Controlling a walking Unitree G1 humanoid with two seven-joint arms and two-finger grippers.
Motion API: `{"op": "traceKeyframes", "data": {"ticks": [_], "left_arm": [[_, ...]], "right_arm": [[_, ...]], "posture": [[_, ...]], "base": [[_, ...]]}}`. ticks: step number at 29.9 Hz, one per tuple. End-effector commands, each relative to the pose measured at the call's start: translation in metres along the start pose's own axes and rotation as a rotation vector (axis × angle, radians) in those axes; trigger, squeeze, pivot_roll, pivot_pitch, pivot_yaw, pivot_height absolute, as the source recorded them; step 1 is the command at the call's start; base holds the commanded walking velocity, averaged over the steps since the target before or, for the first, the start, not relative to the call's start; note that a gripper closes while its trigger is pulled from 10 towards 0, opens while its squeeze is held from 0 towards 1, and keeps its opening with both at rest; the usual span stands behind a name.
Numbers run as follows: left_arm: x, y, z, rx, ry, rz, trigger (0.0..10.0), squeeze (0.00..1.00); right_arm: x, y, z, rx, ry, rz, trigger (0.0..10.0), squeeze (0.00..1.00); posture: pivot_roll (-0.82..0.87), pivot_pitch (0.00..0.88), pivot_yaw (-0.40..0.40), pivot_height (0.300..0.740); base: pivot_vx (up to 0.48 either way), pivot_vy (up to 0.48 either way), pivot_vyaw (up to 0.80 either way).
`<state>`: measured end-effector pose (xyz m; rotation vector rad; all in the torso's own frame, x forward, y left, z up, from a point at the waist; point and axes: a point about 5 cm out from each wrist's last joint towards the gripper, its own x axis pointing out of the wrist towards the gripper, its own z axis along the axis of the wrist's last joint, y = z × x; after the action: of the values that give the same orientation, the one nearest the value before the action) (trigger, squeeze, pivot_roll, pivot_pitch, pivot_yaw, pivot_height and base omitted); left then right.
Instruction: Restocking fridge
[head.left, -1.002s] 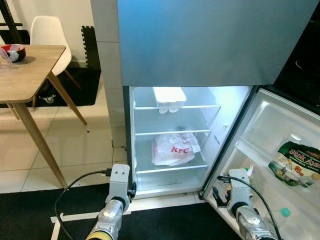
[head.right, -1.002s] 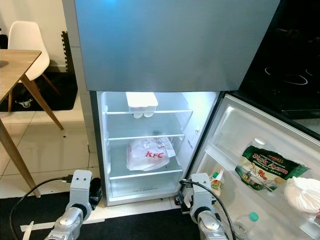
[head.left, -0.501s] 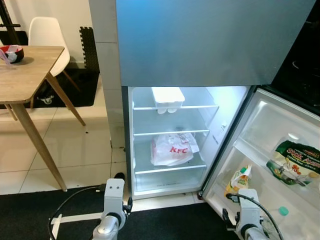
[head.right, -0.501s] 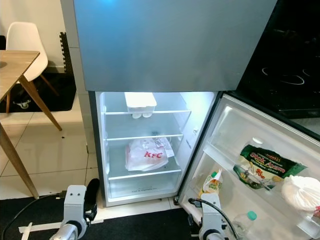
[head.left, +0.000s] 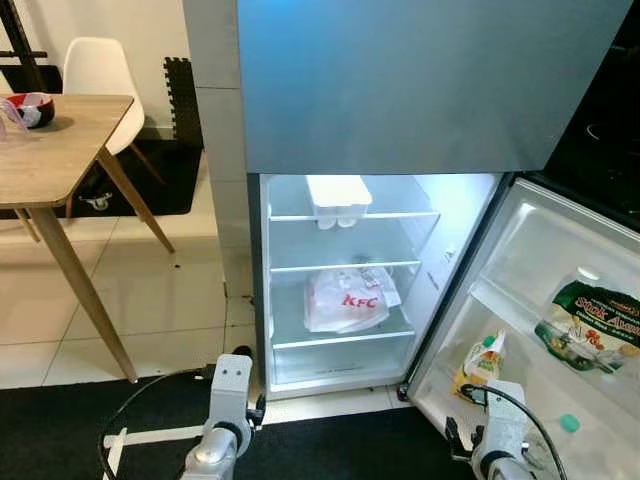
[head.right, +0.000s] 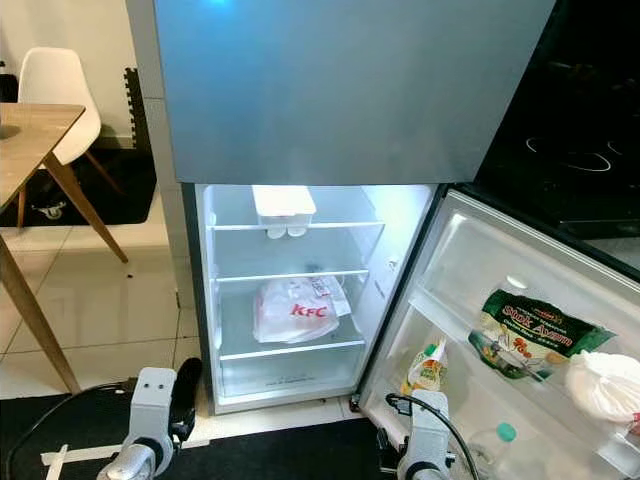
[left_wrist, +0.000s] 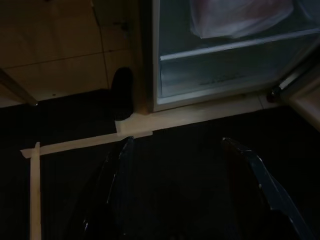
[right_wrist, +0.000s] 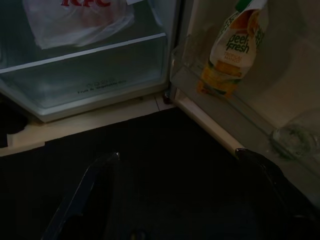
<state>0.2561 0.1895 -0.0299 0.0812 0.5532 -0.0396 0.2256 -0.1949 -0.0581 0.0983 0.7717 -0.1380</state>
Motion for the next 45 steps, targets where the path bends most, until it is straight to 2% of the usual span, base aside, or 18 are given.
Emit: {"op": "traceKeyframes", "data": {"ticks": [1, 5, 14, 18, 27, 32, 40, 45], "left_arm": [[0.001, 0.006, 0.001, 0.026, 0.014, -0.001, 10.0, 0.0], [-0.002, 0.021, -0.003, 0.034, 0.04, 0.02, 10.0, 0.0], [-0.005, 0.03, -0.006, 0.015, 0.047, 0.044, 10.0, 0.0], [-0.005, 0.028, -0.008, -0.035, 0.061, 0.039, 10.0, 0.0], [-0.003, 0.022, -0.009, -0.042, 0.08, 0.024, 10.0, 0.0], [-0.003, 0.018, -0.013, -0.027, 0.121, 0.01, 10.0, 0.0], [-0.004, 0.014, -0.02, -0.006, 0.159, -0.005, 10.0, 0.0], [-0.005, 0.012, -0.021, 0.009, 0.171, 0.003, 10.0, 0.0]], "right_arm": [[-0.001, 0.0, -0.007, 0.025, 0.018, -0.009, 10.0, 0.0], [-0.004, 0.009, -0.019, 0.043, 0.036, -0.003, 10.0, 0.0], [-0.007, 0.018, -0.029, 0.051, 0.057, 0.011, 10.0, 0.0], [-0.007, 0.018, -0.029, 0.04, 0.057, 0.012, 10.0, 0.0], [-0.004, 0.011, -0.021, 0.022, 0.054, 0.006, 10.0, 0.0], [-0.004, 0.009, -0.021, -0.025, 0.065, 0.005, 10.0, 0.0], [-0.005, 0.008, -0.026, -0.018, 0.09, -0.004, 10.0, 0.0], [-0.005, 0.014, -0.028, -0.035, 0.094, 0.001, 10.0, 0.0]], "posture": [[0.08, 0.0, -0.03, 0.738], [0.09, 0.0, 0.0, 0.738], [0.1, 0.0, 0.031, 0.738], [0.09, 0.0, 0.027, 0.738], [0.06, 0.0, 0.002, 0.738], [0.05, 0.0, -0.011, 0.738], [0.05, 0.0, -0.016, 0.738], [0.05, 0.0, -0.025, 0.738]], "base": [[0.0, 0.0, 0.0], [0.0, 0.0, 0.0], [0.0, 0.0, 0.0], [0.0, 0.0, 0.0], [0.0, 0.0, 0.0], [0.0, 0.0, 0.0], [0.0, 0.0, 0.0], [0.0, 0.0, 0.0]]}}
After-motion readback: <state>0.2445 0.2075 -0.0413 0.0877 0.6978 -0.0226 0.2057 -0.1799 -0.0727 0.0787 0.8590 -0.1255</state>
